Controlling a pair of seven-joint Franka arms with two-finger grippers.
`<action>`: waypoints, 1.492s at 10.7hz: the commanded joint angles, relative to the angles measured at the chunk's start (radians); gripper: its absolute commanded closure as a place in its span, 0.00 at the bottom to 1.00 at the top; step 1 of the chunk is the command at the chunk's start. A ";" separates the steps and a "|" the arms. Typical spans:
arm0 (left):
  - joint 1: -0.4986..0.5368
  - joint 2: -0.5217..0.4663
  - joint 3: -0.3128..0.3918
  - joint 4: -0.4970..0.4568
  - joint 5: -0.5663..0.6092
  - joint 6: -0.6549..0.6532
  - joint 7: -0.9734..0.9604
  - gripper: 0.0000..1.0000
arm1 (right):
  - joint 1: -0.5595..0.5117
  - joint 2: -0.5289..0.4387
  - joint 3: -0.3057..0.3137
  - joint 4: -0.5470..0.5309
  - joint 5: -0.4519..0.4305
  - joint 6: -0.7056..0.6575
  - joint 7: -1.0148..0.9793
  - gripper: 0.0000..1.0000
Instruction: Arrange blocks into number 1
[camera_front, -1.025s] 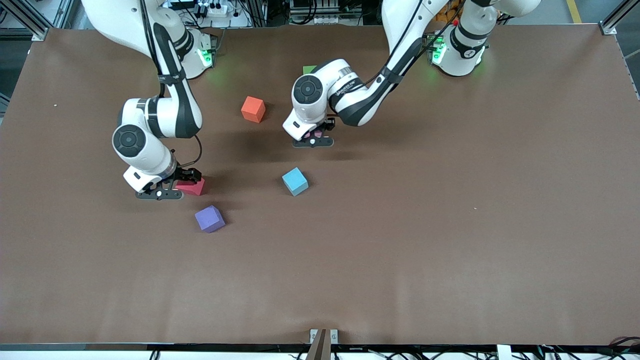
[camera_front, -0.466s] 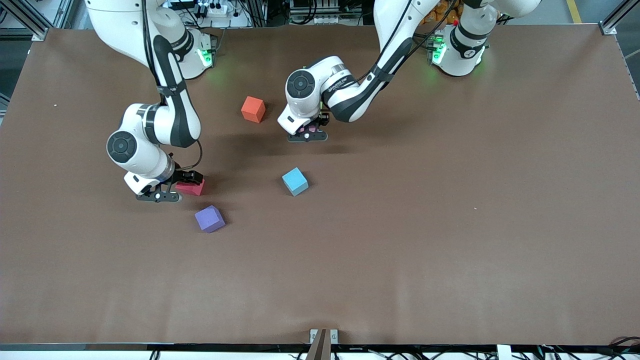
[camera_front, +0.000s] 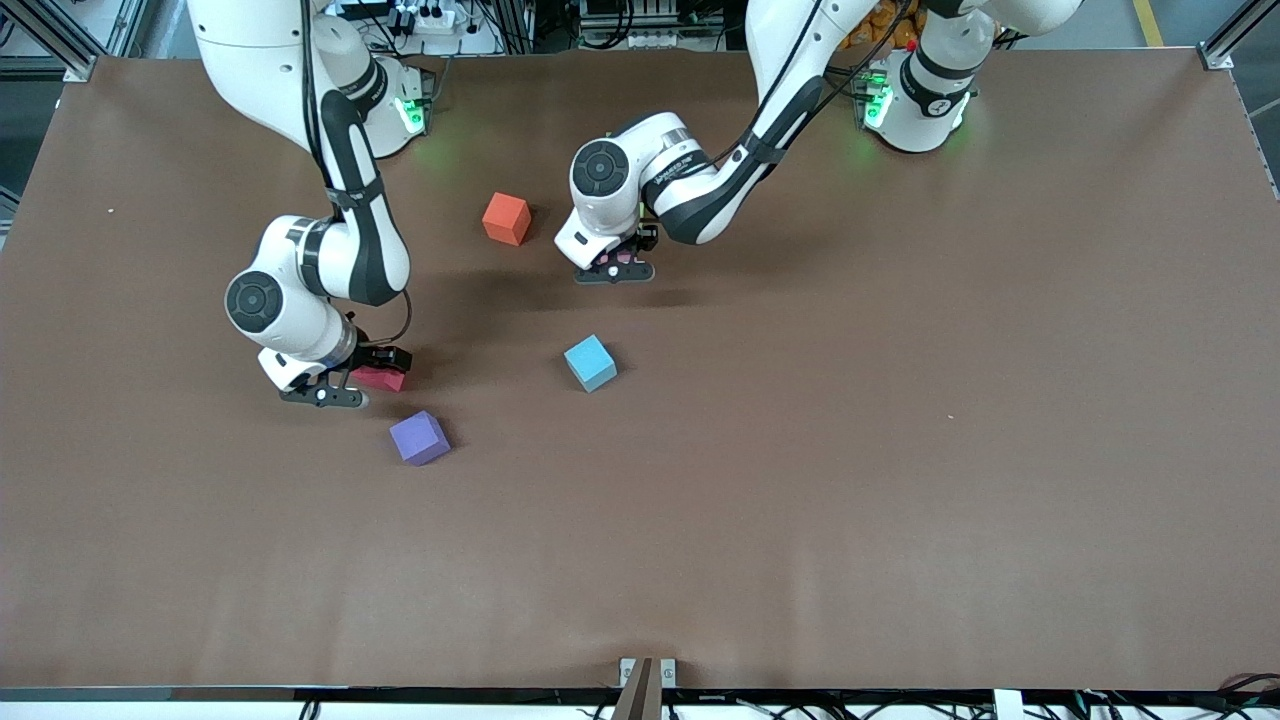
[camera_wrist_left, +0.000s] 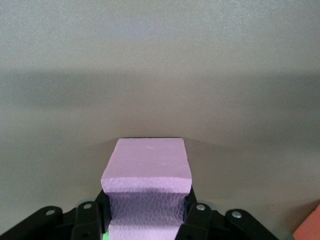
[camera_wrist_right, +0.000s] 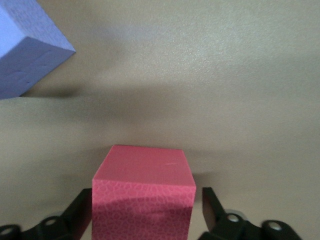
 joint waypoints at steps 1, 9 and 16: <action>-0.017 0.005 0.013 0.008 -0.009 -0.004 -0.021 0.01 | -0.008 0.003 0.013 -0.003 0.052 0.015 -0.025 0.80; 0.198 -0.199 0.013 0.018 -0.008 -0.079 0.078 0.00 | 0.140 -0.013 0.028 0.049 0.082 -0.009 0.121 0.98; 0.521 -0.359 0.120 0.015 -0.008 -0.257 0.540 0.00 | 0.430 -0.008 0.028 0.131 0.079 -0.044 0.642 0.97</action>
